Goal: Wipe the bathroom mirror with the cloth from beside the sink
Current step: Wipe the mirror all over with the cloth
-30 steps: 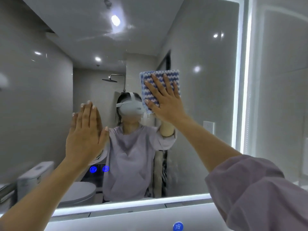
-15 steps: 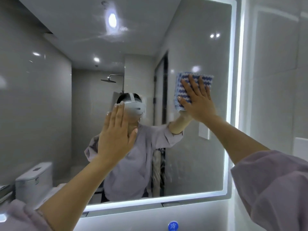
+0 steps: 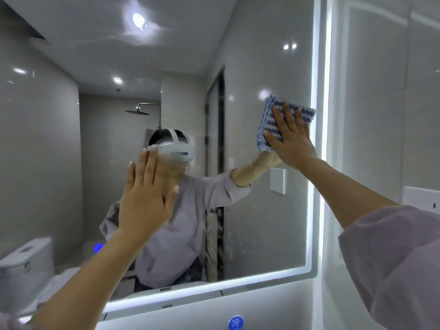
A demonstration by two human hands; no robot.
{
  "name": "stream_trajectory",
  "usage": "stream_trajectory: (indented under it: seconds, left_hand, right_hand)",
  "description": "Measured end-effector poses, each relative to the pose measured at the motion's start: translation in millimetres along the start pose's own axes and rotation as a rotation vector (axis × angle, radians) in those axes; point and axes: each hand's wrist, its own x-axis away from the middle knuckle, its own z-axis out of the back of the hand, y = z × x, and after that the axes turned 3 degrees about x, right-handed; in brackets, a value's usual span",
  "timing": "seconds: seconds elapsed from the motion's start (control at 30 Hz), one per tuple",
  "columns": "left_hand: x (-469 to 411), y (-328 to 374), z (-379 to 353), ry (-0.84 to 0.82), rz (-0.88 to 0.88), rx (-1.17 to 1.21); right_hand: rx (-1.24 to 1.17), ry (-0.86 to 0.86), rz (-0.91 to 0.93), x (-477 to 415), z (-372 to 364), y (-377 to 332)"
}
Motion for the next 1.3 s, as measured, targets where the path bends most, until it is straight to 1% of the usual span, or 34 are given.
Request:
stream_trajectory:
  seconds: [0.2,0.43,0.63,0.93,1.07,1.13,1.3]
  left_hand:
    - [0,-1,5,-0.035,0.003,-0.07]
    - [0,3,11,-0.07,0.039,-0.121]
    - [-2,3,11,-0.078,0.048,-0.139]
    - [-1,2,11,-0.067,0.047,-0.105]
    - [-2,6,15,-0.086,0.061,-0.081]
    - [-2,8,16,-0.093,0.057,-0.08]
    - [-1,10,19,-0.105,0.062,-0.075]
  right_hand:
    - [-0.01,0.085,0.029,0,-11,2]
    - [-0.016,0.134,0.057,2,-18,3]
    - [0.0,0.145,0.083,1,-19,5]
    - [0.0,0.159,0.059,2,-18,0]
    - [-0.048,0.131,0.006,4,-20,-14]
    - [-0.032,0.134,0.001,10,-24,-27]
    - [0.05,0.163,0.1,32,-43,-65]
